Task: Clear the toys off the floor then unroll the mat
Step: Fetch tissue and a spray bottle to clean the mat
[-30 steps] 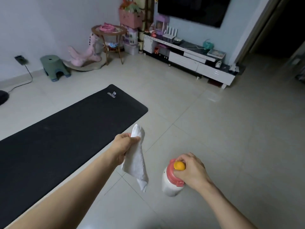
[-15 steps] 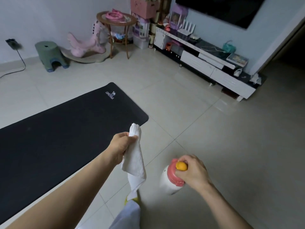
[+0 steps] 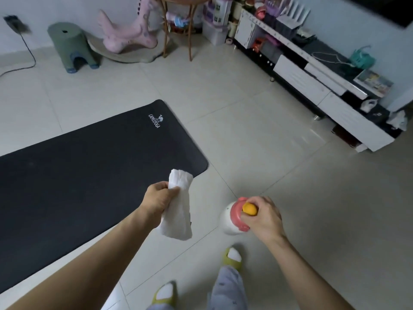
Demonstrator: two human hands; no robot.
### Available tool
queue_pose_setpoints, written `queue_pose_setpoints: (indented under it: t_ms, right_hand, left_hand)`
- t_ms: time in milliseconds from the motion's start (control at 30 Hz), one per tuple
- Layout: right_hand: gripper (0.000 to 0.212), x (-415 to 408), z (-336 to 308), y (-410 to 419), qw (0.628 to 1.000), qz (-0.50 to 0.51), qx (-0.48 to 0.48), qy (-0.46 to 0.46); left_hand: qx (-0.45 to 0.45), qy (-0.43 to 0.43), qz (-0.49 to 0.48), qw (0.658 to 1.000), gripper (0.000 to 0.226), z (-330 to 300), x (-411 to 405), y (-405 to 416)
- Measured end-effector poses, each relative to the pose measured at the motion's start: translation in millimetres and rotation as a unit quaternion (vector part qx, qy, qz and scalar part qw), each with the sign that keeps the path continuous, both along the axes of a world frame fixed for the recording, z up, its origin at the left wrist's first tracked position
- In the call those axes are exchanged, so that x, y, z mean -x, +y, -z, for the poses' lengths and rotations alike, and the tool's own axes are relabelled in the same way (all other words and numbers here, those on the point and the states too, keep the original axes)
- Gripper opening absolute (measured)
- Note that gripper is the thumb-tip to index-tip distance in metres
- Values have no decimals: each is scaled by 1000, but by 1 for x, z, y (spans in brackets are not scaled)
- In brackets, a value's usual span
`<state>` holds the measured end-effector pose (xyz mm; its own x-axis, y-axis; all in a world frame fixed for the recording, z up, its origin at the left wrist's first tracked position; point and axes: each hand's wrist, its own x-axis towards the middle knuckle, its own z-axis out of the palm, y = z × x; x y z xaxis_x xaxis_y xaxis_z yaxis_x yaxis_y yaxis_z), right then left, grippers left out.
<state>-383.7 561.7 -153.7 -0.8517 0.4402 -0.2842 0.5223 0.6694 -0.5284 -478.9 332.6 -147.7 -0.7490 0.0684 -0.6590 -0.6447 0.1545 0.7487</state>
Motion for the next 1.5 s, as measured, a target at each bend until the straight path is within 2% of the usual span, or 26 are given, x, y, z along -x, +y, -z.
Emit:
queue_pose_setpoints:
  t_ms: [167, 333, 433, 533, 767, 900, 1100, 1267, 1333, 1400, 1467, 1500]
  right_hand:
    - [30, 83, 52, 48, 999, -42, 16, -21]
    - [33, 148, 132, 90, 996, -74, 21, -43]
    - [34, 184, 203, 113, 995, -86, 13, -56]
    - [35, 209, 273, 127, 995, -79, 7, -60]
    - [41, 246, 418, 146, 997, -55, 10, -57]
    - [37, 264, 474, 152, 998, -39, -2, -43]
    - [30, 286, 535, 166, 999, -44, -29, 6]
    - [27, 298, 554, 169, 995, -60, -51, 61]
    - [28, 298, 555, 167, 995, -62, -58, 50]
    - [28, 295, 556, 163, 985, -87, -135, 58]
    - [27, 293, 554, 149, 958, -146, -191, 158]
    - [26, 293, 552, 138, 948, -168, -162, 217]
  left_hand:
    - [28, -2, -53, 998, 6, 35, 47, 40]
    - [29, -6, -101, 994, 8, 97, 83, 81]
    - [20, -20, -119, 993, 27, 155, 102, 104]
    - [0, -12, -127, 992, 6, 223, 116, 115]
    - [-31, -11, -142, 989, 6, 355, 142, 133]
    - [-56, -9, -143, 988, 5, 405, 153, 143]
    - [-97, 30, -148, 984, 13, 465, 176, 151]
    - [-109, 76, -122, 984, 10, 490, 185, 155]
    - [-93, 98, -110, 985, 10, 491, 194, 151]
    - [-86, 120, -103, 984, 11, 484, 204, 146]
    - [-79, 152, -83, 982, 12, 472, 210, 139]
    - [-79, 167, -75, 980, 13, 465, 212, 135]
